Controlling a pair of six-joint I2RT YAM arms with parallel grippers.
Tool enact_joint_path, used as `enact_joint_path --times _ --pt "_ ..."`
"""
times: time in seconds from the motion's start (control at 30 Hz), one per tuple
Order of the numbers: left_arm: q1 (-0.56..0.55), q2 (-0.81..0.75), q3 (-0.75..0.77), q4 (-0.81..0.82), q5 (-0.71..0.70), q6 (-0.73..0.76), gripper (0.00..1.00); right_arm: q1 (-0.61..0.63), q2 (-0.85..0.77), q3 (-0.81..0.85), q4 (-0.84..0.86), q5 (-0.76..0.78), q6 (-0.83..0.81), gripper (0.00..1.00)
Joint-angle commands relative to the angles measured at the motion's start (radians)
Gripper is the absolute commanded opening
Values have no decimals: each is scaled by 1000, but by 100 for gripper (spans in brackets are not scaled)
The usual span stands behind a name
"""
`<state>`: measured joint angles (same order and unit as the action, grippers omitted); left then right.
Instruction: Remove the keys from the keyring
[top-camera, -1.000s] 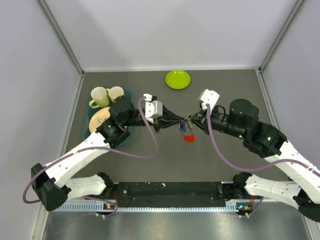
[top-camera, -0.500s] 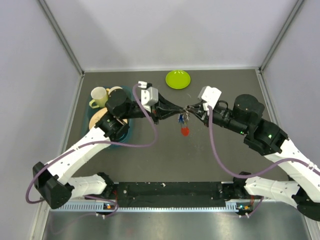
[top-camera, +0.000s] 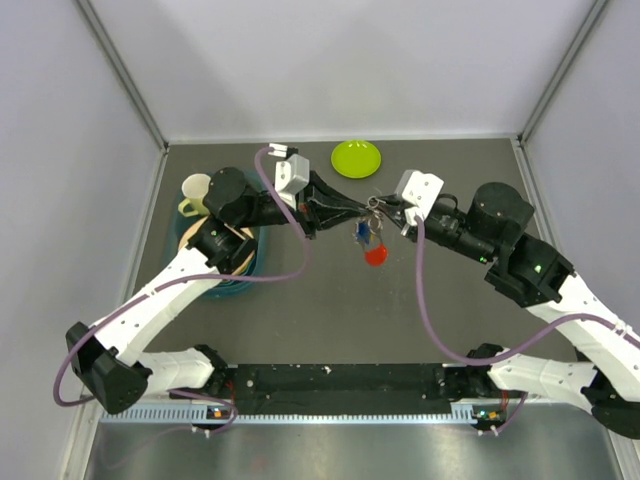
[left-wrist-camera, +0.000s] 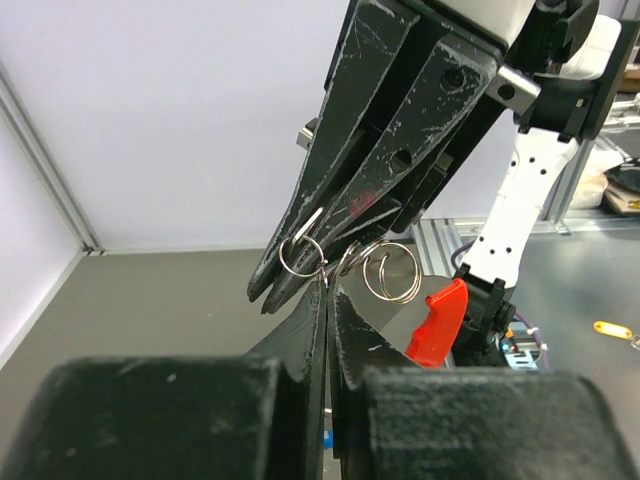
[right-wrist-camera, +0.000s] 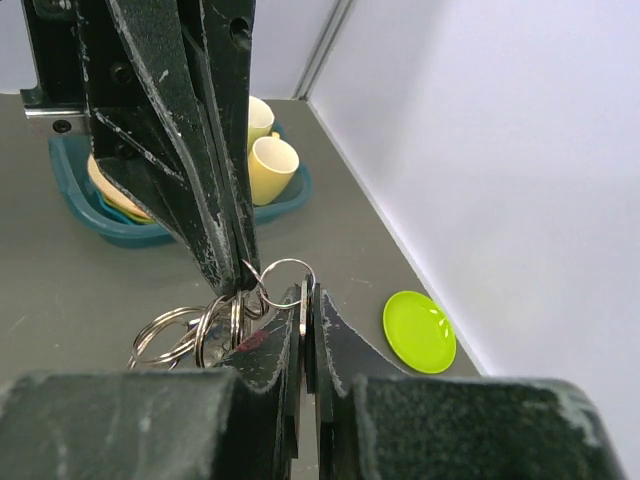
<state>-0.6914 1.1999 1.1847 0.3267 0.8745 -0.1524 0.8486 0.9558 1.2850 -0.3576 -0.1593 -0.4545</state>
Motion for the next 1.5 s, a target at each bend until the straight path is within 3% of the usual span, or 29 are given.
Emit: enact_joint_path --times 0.0,0.23,1.03,1.47 --pt "3 3 64 60 26 -85 0 -5 -6 50 83 1 -38 0" --pt "1 -6 52 81 49 -75 0 -6 6 71 88 21 -24 0" --pt "21 -33 -16 386 -32 -302 0 -6 -46 -111 143 12 115 0" --pt "44 61 -129 848 -144 -783 0 -6 -77 -156 212 -49 223 0"
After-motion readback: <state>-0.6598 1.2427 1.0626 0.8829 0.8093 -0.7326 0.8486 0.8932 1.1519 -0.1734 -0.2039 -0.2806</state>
